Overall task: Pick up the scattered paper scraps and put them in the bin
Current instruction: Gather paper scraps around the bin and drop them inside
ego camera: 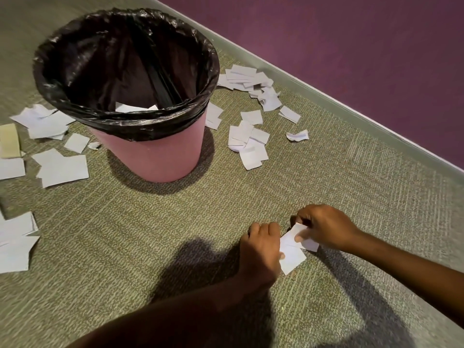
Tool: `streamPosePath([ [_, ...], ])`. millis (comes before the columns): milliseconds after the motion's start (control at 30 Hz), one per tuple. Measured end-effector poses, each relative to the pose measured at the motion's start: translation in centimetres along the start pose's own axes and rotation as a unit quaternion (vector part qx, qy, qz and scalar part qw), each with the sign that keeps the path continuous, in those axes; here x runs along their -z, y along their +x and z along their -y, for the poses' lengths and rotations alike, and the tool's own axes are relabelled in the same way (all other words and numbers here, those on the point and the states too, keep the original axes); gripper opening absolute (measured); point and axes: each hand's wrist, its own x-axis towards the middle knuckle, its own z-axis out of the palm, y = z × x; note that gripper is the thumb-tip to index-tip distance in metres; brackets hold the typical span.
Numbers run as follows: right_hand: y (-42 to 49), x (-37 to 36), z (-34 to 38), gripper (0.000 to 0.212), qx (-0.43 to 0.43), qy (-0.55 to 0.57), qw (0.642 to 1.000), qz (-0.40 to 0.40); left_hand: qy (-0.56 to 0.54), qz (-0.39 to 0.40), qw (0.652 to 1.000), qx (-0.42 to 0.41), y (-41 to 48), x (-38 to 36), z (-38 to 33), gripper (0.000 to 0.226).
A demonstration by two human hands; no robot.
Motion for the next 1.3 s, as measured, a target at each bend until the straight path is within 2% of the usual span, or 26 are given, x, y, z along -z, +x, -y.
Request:
streamPosePath([
  [100,-0.4,0.3,-0.3,0.036,-0.010,-0.021,0.999,-0.037,-0.016,-0.020,0.999,-0.025,-0.1,0.0,0.7,0.027],
  [167,-0.4,0.4,-0.8,0.042,-0.025,-0.043,0.997,-0.064,-0.031,-0.021,0.999,-0.030,-0.2,0.0,1.0,0.021],
  [300,0.1,0.4,-2.3,0.044,-0.034,-0.039,0.995,-0.081,-0.096,0.016,0.995,-0.021,-0.1,1.2,1.7,0.018],
  [433,0.9,0.0,-3.3,0.040,-0.046,0.013,0.998,-0.044,-0.162,0.031,0.986,0.020,0.8,3.7,2.8,0.019],
  [467,1.0,-0.2,-3.4,0.045,-0.046,0.017,0.998,-0.036,-0.168,0.032,0.985,0.029,1.0,4.4,3.1,0.018],
  [567,1.4,-0.3,-3.5,0.054,-0.032,0.023,0.999,-0.034,-0.180,0.022,0.982,0.046,1.3,6.4,3.8,0.014],
  [800,2.1,-0.6,-3.0,0.041,-0.025,-0.012,1.000,-0.006,-0.183,-0.022,0.980,0.070,1.3,10.4,4.2,0.019],
  [1067,1.6,1.6,-0.8,0.050,-0.044,0.023,0.999,0.006,-0.228,-0.118,0.967,0.003,0.2,18.9,3.2,0.018],
  [1167,1.8,5.9,2.6,0.041,-0.050,0.107,0.991,-0.057,-0.241,-0.177,0.954,-0.009,0.0,24.1,3.0,0.017],
  [1233,2.2,10.0,5.4,0.022,-0.061,0.192,0.972,-0.120,-0.226,-0.237,0.945,-0.006,0.1,27.6,3.3,0.013],
  [1300,2.7,14.4,8.8,0.020,-0.041,0.278,0.944,-0.172,-0.195,-0.296,0.935,0.009,0.2,31.3,4.1,0.012],
])
